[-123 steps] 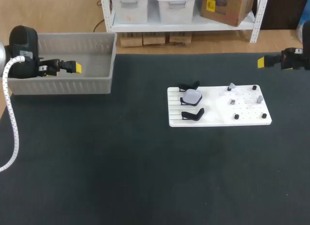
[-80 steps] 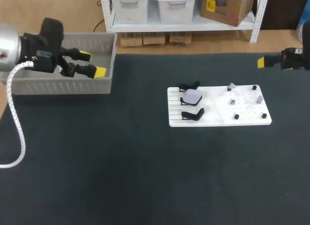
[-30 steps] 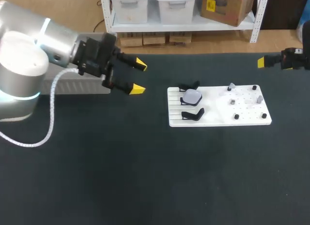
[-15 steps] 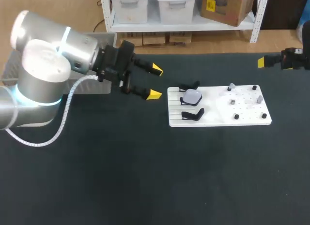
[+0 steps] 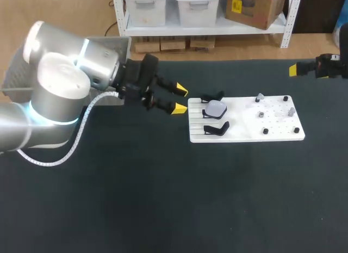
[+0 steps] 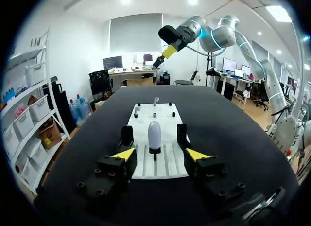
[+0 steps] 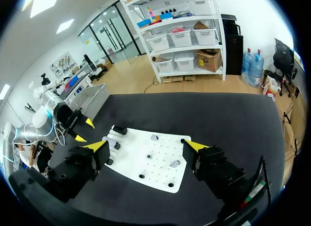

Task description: Pick up each earbud case from the left stands, insert the matching earbuds, close the lid, and place the case in the box.

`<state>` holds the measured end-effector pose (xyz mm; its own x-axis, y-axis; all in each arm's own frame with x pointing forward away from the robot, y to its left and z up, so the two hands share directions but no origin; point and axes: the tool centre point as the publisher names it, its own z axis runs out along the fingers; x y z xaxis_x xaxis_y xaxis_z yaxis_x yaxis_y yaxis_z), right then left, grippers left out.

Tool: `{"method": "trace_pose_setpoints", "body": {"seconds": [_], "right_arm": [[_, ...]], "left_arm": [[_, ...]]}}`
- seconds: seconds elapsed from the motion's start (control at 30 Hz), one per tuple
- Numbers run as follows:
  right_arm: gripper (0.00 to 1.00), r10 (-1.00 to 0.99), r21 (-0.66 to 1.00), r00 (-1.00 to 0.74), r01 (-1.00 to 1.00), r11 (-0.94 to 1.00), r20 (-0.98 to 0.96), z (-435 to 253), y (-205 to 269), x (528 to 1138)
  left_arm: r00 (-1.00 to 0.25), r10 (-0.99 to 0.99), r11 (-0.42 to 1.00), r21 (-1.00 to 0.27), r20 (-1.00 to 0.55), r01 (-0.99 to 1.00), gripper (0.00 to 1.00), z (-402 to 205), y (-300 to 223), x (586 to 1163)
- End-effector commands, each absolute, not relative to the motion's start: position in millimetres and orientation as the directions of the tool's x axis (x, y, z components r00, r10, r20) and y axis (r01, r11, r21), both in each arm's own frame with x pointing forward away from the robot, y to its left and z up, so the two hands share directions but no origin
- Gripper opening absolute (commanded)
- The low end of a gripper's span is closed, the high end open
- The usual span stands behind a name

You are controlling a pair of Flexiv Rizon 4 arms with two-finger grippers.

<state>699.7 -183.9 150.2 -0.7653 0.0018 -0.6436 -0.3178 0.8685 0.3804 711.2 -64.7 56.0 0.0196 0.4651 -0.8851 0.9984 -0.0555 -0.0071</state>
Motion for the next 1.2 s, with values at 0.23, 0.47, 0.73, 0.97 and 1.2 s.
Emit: {"method": "trace_pose_setpoints", "body": {"seconds": [0.23, 0.47, 0.73, 0.97, 1.2], "right_arm": [[1.0, 0.001, 0.382, -0.765, -0.321, 0.867, -0.644, 150, -185, 700], [1.0, 0.001, 0.382, -0.765, -0.321, 0.867, -0.644, 150, -185, 700], [1.0, 0.001, 0.382, -0.765, -0.321, 0.867, -0.644, 150, -185, 700], [1.0, 0.001, 0.382, -0.765, -0.321, 0.867, -0.644, 150, -185, 700], [1.0, 0.001, 0.382, -0.765, -0.321, 0.867, -0.644, 150, -185, 700]], "left_arm": [[0.023, 0.451, -0.059, -0.004, -0.892, 0.998, 0.69, 42, -80, 714], [0.012, 0.452, -0.067, -0.021, -0.892, 0.998, 0.74, 29, -92, 716], [0.008, 0.446, -0.084, -0.033, -0.895, 0.996, 0.64, 22, -103, 717], [0.009, 0.445, -0.088, -0.033, -0.896, 0.996, 0.58, 19, -108, 721], [0.014, 0.448, -0.099, -0.034, -0.894, 0.994, 0.58, 18, -113, 722]]}}
